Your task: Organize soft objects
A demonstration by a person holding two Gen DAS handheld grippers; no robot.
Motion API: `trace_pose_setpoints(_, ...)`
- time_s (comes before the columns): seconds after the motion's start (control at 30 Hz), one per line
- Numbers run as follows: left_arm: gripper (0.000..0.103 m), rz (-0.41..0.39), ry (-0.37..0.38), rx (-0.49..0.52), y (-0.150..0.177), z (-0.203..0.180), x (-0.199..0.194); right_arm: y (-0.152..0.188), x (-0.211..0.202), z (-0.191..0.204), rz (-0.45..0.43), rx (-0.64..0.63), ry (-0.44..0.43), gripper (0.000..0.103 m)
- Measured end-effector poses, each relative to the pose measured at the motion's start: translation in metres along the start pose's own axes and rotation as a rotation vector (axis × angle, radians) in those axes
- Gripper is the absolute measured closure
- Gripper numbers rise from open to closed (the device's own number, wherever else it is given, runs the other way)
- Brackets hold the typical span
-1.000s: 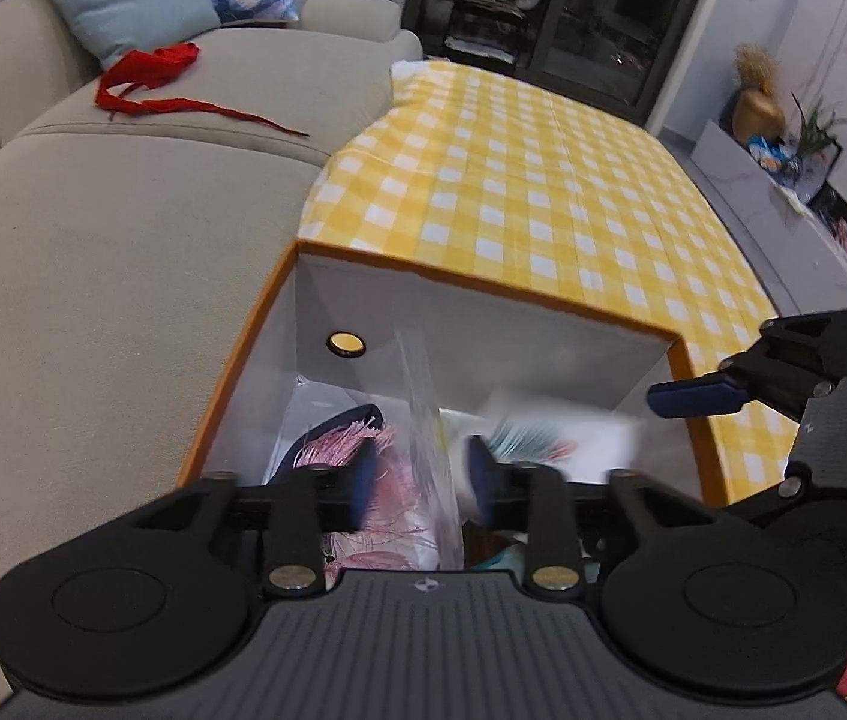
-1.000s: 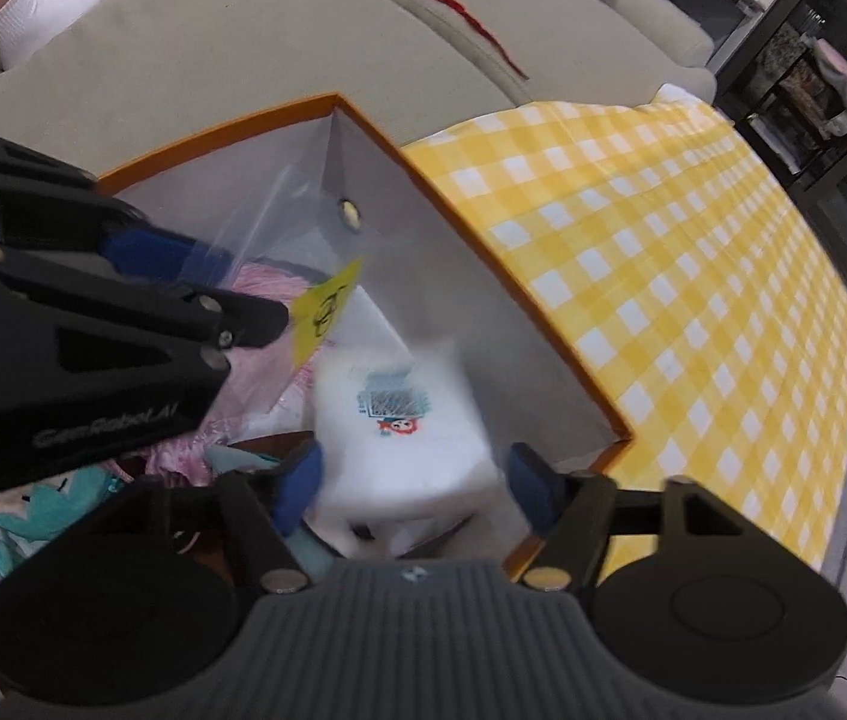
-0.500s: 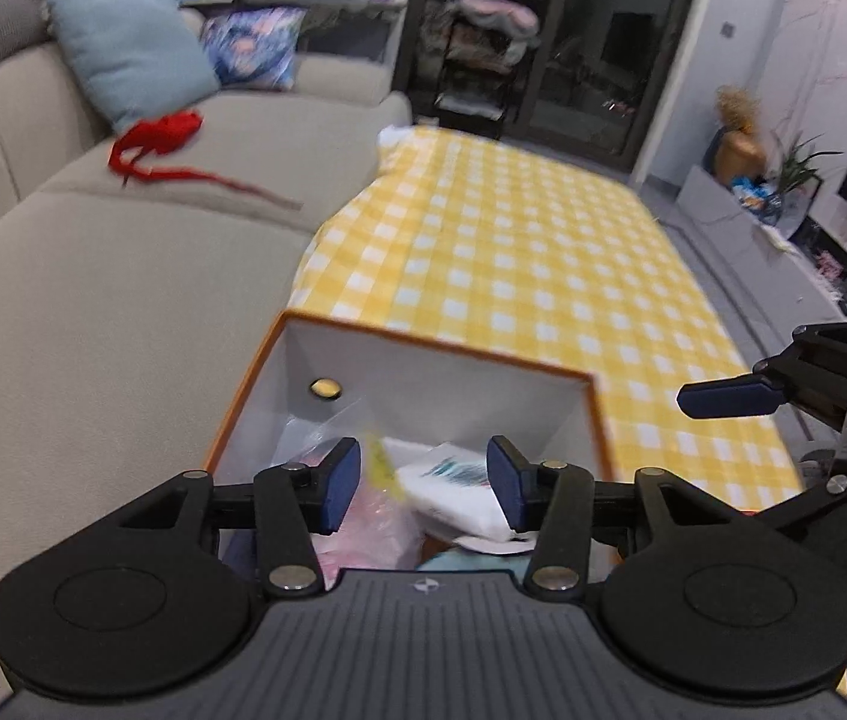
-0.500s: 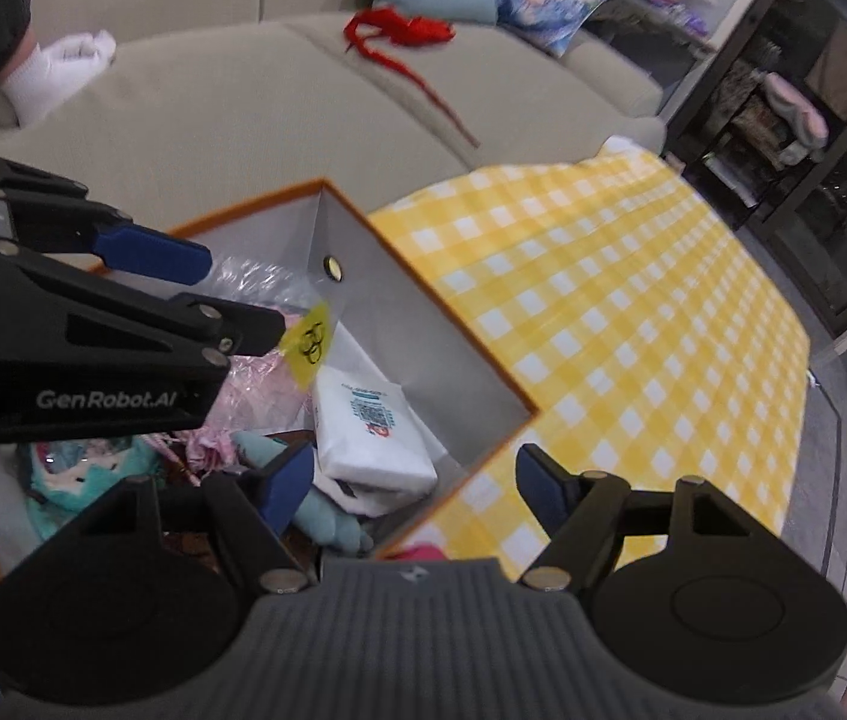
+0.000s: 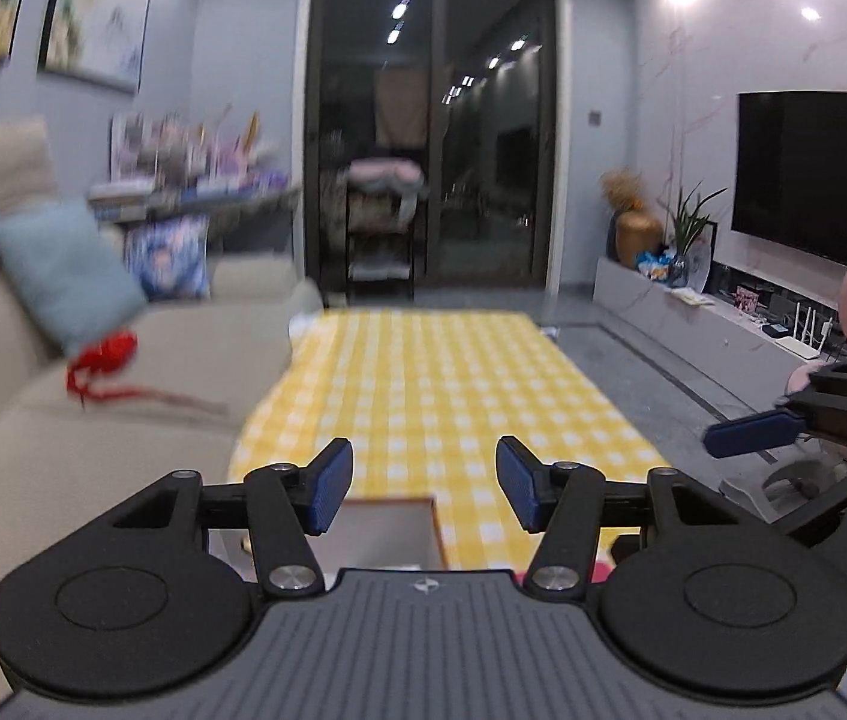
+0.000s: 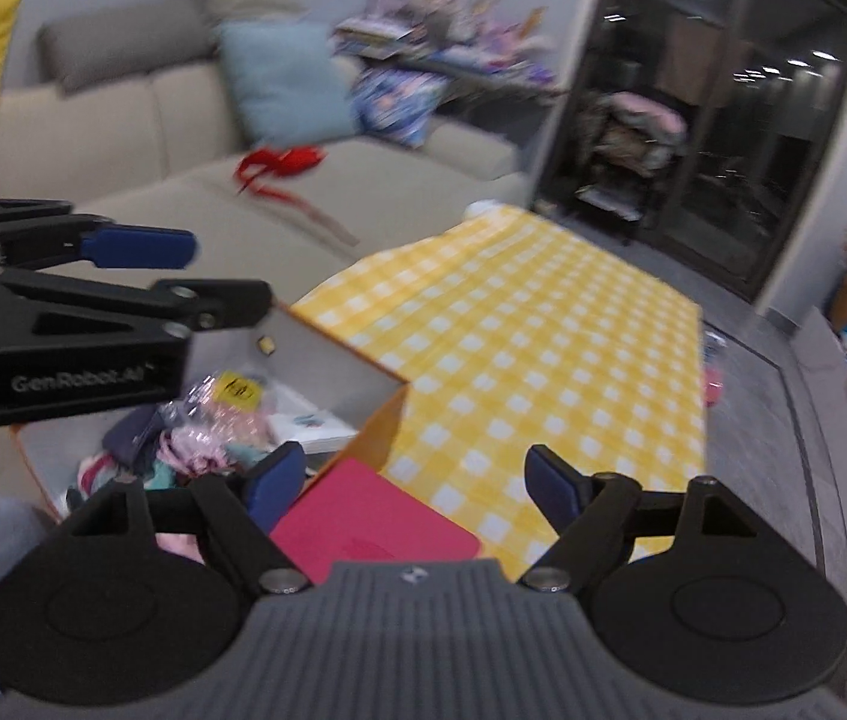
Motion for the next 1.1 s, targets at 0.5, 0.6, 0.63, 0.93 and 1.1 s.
trace_pose_setpoints(0.5,0.019,-0.104,-0.025,-0.013,0.033,-0.052,-0.049,0.079,-0.088,-0.021,-0.203,0.385,0.240,0.004)
trace_pose_setpoints(0.6,0.012,-0.048,-0.064,0.012,0.048,-0.056,-0.051,0.097,-0.094,-0.013,-0.226,0.416,0.307,0.003)
trace_pose_setpoints(0.63,0.010,-0.035,-0.071,0.033,0.053,-0.058,-0.050,0.102,-0.094,-0.010,-0.228,0.416,0.326,0.003)
trace_pose_setpoints(0.93,0.000,0.020,-0.140,0.027,0.087,-0.057,-0.052,0.138,-0.081,0.012,-0.180,0.399,0.354,0.003)
trace_pose_setpoints(1.1,0.000,0.103,-0.141,0.014,0.110,-0.052,-0.045,0.153,-0.071,0.017,-0.161,0.367,0.360,0.003)
Point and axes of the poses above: each gripper's, at about its wrist camera, not at the fingertips, and x roughly the way its jaws point, z to its left, y to its underside, the point moved 2 cm from there along x, roughly the way its jaws point, and after that the axes turned 2 degrees about -z, right-handed, at the moved point
